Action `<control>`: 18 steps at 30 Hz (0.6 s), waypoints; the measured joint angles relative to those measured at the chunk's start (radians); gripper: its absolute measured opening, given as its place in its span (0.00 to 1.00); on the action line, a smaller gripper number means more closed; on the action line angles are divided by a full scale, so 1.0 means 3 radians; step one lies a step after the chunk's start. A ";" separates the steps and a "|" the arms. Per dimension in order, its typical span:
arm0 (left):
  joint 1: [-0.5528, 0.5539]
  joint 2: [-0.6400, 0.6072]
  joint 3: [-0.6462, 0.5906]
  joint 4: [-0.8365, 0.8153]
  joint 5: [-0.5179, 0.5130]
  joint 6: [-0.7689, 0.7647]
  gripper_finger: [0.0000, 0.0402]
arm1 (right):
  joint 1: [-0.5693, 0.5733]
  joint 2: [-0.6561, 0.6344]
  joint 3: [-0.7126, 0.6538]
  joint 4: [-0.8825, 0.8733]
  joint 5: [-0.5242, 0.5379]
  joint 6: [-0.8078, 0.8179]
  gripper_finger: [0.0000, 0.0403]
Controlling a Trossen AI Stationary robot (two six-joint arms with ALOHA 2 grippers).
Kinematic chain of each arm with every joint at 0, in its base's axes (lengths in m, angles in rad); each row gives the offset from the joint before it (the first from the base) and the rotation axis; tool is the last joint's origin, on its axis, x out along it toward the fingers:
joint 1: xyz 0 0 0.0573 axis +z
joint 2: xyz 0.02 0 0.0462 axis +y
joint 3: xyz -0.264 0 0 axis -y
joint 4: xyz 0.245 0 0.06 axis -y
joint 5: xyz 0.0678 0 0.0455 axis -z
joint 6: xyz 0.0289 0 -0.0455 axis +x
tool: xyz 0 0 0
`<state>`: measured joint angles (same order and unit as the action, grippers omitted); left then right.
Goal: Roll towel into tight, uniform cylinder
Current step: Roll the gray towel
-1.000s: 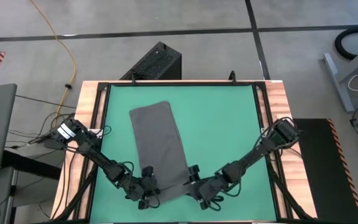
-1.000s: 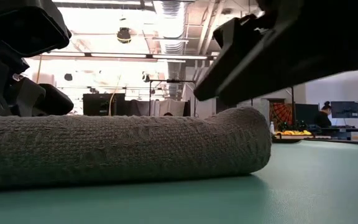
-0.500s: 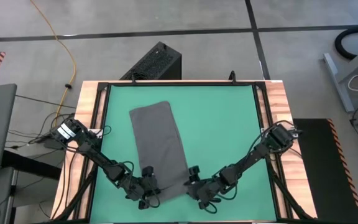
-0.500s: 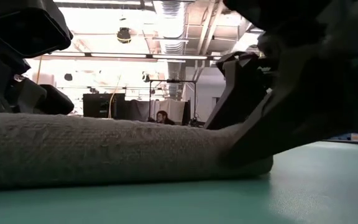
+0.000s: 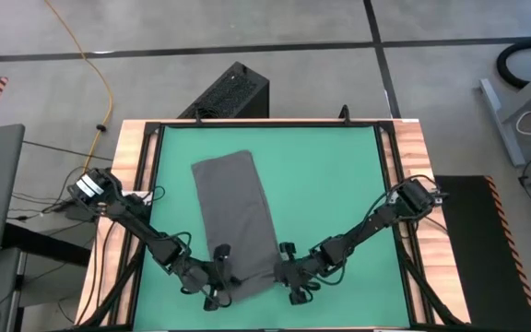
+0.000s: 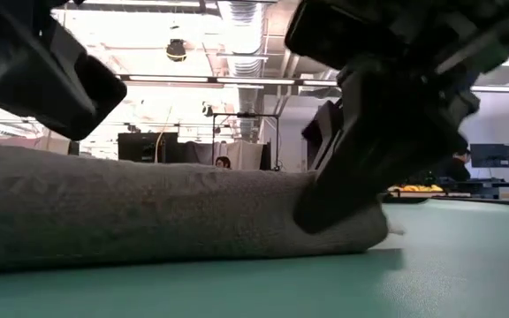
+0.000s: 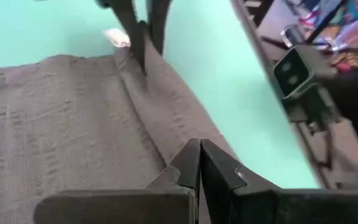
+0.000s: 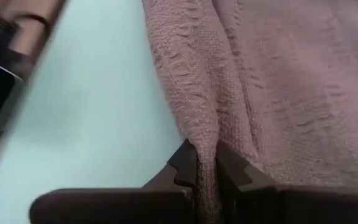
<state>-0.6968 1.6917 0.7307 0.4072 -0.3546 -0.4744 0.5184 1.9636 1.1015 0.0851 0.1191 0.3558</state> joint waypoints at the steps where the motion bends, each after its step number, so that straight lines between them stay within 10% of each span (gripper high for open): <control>1: -0.0005 0.0000 0.0000 0.0034 0.0025 -0.0001 0.00 | -0.0036 -0.0008 0.0000 0.0002 -0.0145 0.0114 0.10; 18: -0.0280 0.0201 0.0003 0.0106 -0.0031 -0.0067 0.15 | -0.0457 -0.0010 -0.0001 0.0019 -0.1033 0.0831 0.13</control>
<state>-0.7807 1.7519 0.7315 0.4391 -0.3641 -0.4946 0.3814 1.9605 1.1011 0.0910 -0.1908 0.6051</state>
